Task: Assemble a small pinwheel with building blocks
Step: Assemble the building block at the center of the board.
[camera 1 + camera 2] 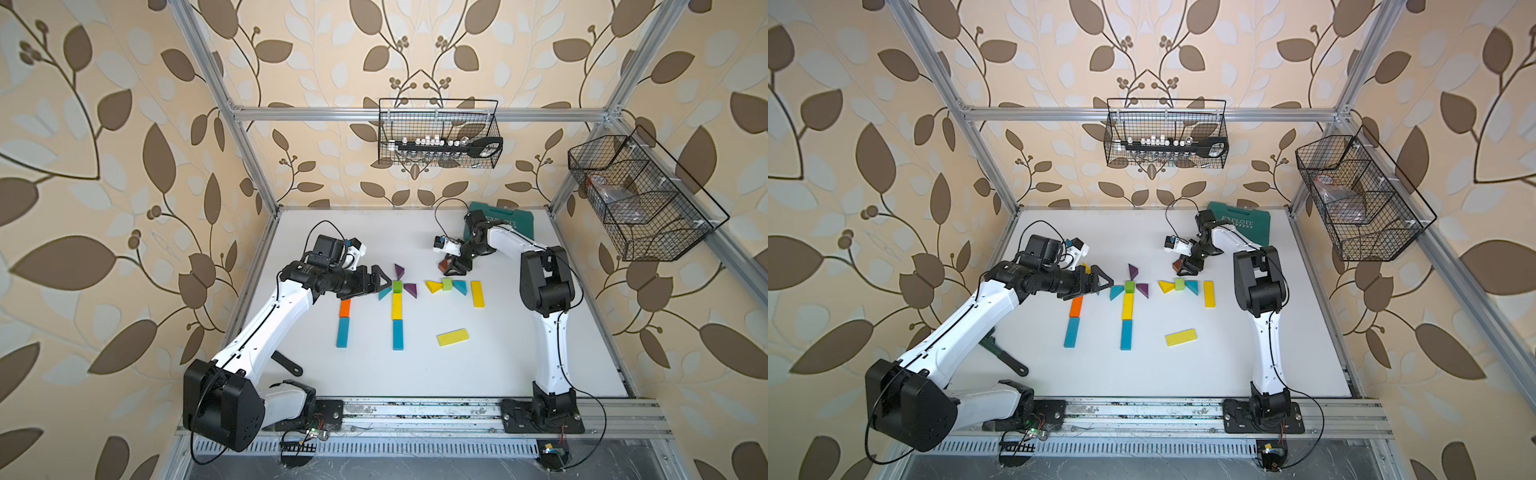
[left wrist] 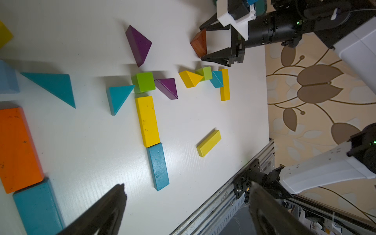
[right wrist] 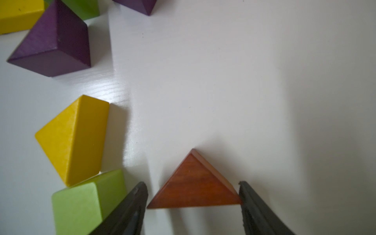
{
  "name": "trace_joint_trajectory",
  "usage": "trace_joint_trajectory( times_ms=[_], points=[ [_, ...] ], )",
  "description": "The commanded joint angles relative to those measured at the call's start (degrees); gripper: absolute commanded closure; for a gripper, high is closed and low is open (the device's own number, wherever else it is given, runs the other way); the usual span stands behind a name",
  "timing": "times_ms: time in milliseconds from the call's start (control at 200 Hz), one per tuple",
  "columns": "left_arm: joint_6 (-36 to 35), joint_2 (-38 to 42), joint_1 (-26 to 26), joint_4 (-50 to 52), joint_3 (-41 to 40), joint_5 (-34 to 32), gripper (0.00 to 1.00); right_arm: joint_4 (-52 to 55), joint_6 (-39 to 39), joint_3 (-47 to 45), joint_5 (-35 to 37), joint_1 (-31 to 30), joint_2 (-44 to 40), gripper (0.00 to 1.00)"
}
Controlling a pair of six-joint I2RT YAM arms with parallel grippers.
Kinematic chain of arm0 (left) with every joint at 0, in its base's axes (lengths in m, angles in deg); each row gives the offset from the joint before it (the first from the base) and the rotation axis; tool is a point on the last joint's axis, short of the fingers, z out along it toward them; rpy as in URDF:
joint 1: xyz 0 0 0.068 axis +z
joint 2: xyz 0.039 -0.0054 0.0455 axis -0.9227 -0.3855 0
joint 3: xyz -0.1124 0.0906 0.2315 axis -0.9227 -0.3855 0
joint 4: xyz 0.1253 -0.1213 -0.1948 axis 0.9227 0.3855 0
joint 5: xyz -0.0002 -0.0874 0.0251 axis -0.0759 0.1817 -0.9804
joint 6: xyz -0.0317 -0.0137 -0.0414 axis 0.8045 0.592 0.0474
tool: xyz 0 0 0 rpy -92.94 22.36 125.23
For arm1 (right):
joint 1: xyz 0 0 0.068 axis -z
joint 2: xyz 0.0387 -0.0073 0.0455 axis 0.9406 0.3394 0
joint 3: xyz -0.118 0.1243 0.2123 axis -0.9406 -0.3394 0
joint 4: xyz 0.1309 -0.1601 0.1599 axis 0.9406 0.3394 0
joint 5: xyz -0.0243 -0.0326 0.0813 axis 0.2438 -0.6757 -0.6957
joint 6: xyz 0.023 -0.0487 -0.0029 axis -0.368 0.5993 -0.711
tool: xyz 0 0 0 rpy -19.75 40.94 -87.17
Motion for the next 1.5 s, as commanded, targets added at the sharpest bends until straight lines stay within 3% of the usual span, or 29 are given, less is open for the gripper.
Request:
trace_joint_trajectory(
  times_ms=[0,150,385,485,595,675,770,860,975,1225,1500],
  points=[
    [-1.32,0.61,0.65,0.23,-0.15,1.12,0.04,1.15,-0.36,2.25,-0.22,-0.11,1.04,0.26],
    [-1.34,0.71,0.74,0.19,-0.33,1.12,0.03,3.15,-1.2,3.77,-0.67,0.34,-0.06,0.26],
    [-1.38,0.49,0.84,0.2,-0.5,1.54,0.03,6.05,-6.71,4.98,-9.04,2.31,-4.72,0.24],
    [-1.33,0.83,0.83,0.1,-0.67,1.65,0.03,1.5,-19.7,4.43,-8.09,2.27,-5.87,0.22],
    [-1.32,0.94,0.83,0.01,-0.68,1.47,0.03,-6.4,-44.27,3.39,-2.39,2.02,-6.35,0.23],
    [-1.33,0.75,0.84,0.1,-0.59,1.47,0.03,-8.2,-59.06,2.95,5.7,0.95,-5.98,0.26],
    [-1.3,0.36,0.92,0.11,-0.5,1.6,0.03,-7.06,-65.9,2.77,16.96,-2.0,-5.01,0.34],
    [-1.32,0.37,0.92,0.1,-0.67,1.71,0.03,-6.36,-68.64,3.27,24.68,-4.72,-3.65,0.4],
    [-1.5,0.48,0.92,0.35,-0.76,1.73,0.03,-4.54,-70.65,5.38,29.45,-6.48,-1.09,0.46],
    [-1.92,-0.27,1.0,0.13,-1.03,1.76,0.03,-1.69,-71.47,6.62,32.15,-7.51,1.41,0.55],
    [-2.12,-1.13,1.09,-0.16,-1.04,2.44,0.03,-1.8,-72.75,4.21,30.34,-8.03,0.88,0.64]
  ],
)
